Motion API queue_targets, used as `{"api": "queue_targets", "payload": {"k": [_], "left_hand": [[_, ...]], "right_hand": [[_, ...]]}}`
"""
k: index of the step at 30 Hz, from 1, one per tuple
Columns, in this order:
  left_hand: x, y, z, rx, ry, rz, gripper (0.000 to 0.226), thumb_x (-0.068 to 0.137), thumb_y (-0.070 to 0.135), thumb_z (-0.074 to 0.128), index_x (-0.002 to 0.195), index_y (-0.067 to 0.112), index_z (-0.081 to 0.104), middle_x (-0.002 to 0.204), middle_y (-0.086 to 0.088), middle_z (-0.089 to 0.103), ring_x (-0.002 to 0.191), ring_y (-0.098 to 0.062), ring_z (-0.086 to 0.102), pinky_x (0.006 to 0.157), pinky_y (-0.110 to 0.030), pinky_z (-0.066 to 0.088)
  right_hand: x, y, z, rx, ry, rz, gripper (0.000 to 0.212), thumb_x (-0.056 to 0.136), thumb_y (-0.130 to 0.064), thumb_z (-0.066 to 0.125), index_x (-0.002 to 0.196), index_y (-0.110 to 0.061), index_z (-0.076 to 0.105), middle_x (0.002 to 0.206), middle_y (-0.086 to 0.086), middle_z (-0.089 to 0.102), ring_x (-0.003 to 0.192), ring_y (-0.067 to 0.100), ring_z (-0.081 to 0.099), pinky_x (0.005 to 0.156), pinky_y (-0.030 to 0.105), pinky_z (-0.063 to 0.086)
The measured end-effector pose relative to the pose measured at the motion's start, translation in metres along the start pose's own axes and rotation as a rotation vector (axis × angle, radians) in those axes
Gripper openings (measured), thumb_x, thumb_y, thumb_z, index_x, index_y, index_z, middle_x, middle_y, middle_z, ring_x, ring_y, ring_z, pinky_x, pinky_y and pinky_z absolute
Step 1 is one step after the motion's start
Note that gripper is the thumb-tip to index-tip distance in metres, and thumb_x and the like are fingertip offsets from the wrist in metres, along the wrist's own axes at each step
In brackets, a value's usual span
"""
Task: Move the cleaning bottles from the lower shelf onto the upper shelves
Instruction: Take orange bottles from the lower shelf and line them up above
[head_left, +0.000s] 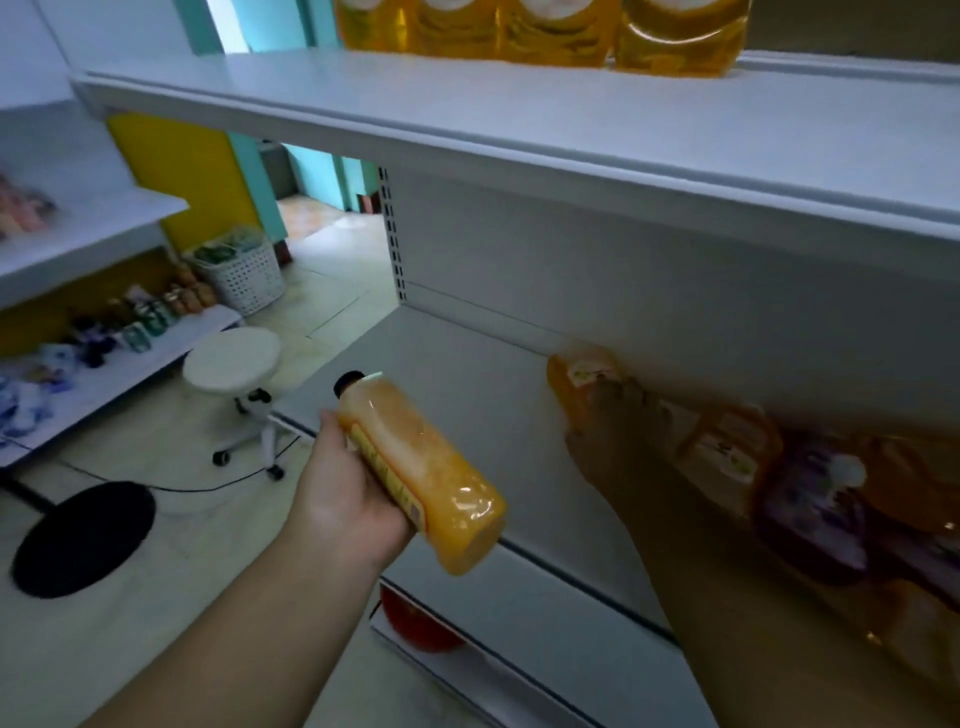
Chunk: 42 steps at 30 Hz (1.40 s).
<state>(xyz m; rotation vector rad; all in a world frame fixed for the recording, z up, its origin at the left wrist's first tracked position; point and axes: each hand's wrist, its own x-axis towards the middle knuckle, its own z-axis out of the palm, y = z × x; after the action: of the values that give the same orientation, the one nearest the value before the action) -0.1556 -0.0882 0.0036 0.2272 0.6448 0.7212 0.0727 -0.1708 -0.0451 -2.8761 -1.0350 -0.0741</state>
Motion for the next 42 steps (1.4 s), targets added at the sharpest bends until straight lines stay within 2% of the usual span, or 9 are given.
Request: {"api": "queue_targets", "payload": {"k": [5,9,13,17,20,23,29,33,42], "left_hand": [[-0.008,-0.010,-0.012,-0.016,-0.017,0.012,0.073,0.063,0.085,0.063,0.075,0.015,0.079,0.075,-0.010,0.065,0.069,-0.029,0.065,0.072,-0.045,0.054],[-0.014,-0.001,-0.015,0.046,-0.117,0.000,0.070,0.065,0.084,0.062,0.073,0.017,0.077,0.073,-0.009,0.066,0.068,-0.028,0.066,0.071,-0.045,0.056],[-0.007,0.021,-0.019,0.103,-0.095,-0.082,0.076,0.060,0.084,0.065,0.093,0.017,0.075,0.086,-0.010,0.067,0.082,-0.028,0.066,0.071,-0.047,0.059],[0.006,0.042,-0.022,0.186,-0.113,-0.175,0.082,0.066,0.087,0.056,0.102,0.015,0.072,0.092,-0.013,0.069,0.081,-0.028,0.067,0.071,-0.041,0.059],[0.020,0.054,-0.033,0.324,-0.143,-0.256,0.087,0.081,0.083,0.039,0.083,0.006,0.081,0.089,-0.017,0.074,0.069,-0.033,0.072,0.060,-0.043,0.061],[0.030,0.064,-0.045,0.379,-0.131,-0.383,0.086,0.086,0.078,0.037,0.105,0.003,0.075,0.106,-0.022,0.073,0.077,-0.039,0.073,0.062,-0.052,0.061],[0.038,0.075,-0.057,0.325,-0.124,-0.459,0.084,0.071,0.084,0.055,0.109,0.014,0.078,0.119,-0.026,0.068,0.101,-0.044,0.069,0.082,-0.056,0.056],[0.032,0.082,-0.058,0.362,-0.281,-0.553,0.070,0.046,0.040,0.095,0.106,0.008,0.077,0.119,-0.026,0.067,0.090,-0.041,0.071,0.075,-0.053,0.059],[-0.008,0.095,-0.056,0.478,-0.406,-0.362,0.043,0.073,0.048,0.067,0.083,0.009,0.081,0.085,-0.017,0.075,0.069,-0.031,0.074,0.060,-0.044,0.060]], "right_hand": [[-0.030,0.003,-0.008,0.124,-0.021,-0.108,0.064,0.081,-0.066,0.055,0.127,-0.022,0.051,0.129,0.019,0.048,0.112,0.038,0.048,0.090,0.041,0.040],[-0.050,-0.008,-0.027,0.300,-0.211,-0.133,0.047,0.093,-0.031,0.054,0.136,-0.013,0.046,0.143,0.019,0.036,0.109,0.034,0.056,0.075,0.028,0.035],[-0.028,-0.015,-0.049,-0.033,-0.044,-0.275,0.053,0.085,-0.043,0.044,0.132,-0.019,0.051,0.139,0.010,0.045,0.122,0.033,0.043,0.095,0.039,0.037],[0.010,-0.018,-0.055,0.028,-0.364,-0.337,0.064,0.096,-0.031,0.050,0.155,-0.026,0.024,0.162,0.001,0.021,0.146,0.022,0.022,0.115,0.039,0.022],[0.023,-0.012,-0.050,-0.105,-0.394,-0.257,0.062,0.093,-0.054,0.047,0.151,-0.037,0.030,0.154,0.004,0.037,0.138,0.027,0.035,0.110,0.039,0.030],[0.014,-0.010,-0.039,-0.302,-0.286,-0.113,0.065,0.089,-0.074,0.028,0.128,-0.030,0.056,0.132,0.008,0.057,0.121,0.032,0.050,0.098,0.041,0.036],[-0.033,-0.032,-0.016,0.251,-0.248,0.214,0.072,0.054,-0.090,0.045,0.087,-0.025,0.044,0.074,-0.006,0.050,0.070,0.020,0.053,0.062,0.031,0.040],[-0.043,-0.049,-0.022,0.400,-0.210,0.275,0.085,0.051,-0.085,0.063,0.102,-0.020,0.042,0.078,-0.010,0.048,0.064,0.011,0.054,0.047,0.024,0.036],[-0.084,-0.069,-0.040,0.798,0.024,0.371,0.065,0.073,-0.061,0.071,0.113,-0.018,0.042,0.093,-0.003,0.058,0.074,0.012,0.060,0.055,0.028,0.047]]}}
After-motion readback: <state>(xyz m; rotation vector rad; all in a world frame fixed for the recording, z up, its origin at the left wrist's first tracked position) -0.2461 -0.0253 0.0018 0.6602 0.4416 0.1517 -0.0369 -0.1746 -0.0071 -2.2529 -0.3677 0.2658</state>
